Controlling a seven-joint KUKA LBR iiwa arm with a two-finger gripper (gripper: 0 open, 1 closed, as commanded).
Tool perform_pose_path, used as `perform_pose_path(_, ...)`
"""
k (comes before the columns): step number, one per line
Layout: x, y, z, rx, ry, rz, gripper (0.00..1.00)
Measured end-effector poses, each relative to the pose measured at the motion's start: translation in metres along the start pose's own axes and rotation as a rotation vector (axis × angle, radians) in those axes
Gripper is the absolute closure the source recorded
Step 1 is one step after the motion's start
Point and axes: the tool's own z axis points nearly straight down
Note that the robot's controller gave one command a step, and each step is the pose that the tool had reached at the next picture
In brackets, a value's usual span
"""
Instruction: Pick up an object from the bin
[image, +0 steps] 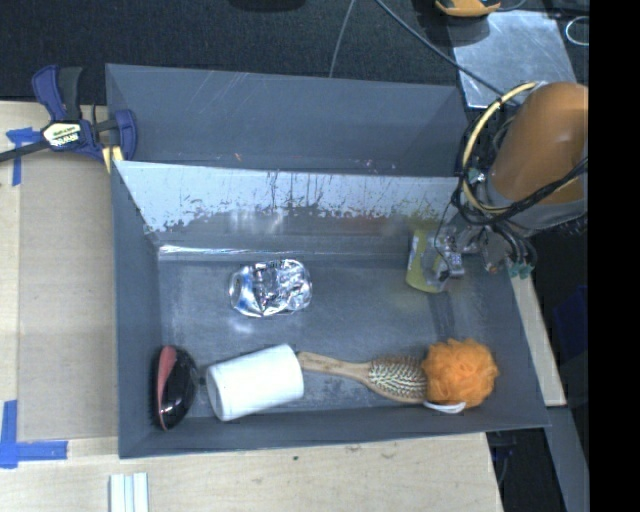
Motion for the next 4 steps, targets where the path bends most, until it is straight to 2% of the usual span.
perform_pose_path(1,0.041,0.015,-0.049,0.0,-0.005,0.067,1.0)
perform_pose_path(2,0.014,-0.007,-0.014,0.002,-0.009,-0.119,1.0)
perform_pose_path(3,0.007,0.075,-0.053,0.0,-0.019,-0.215,1.0)
perform_pose_path(4,0.022,0.052,0.009,0.0,-0.017,-0.274,1.0)
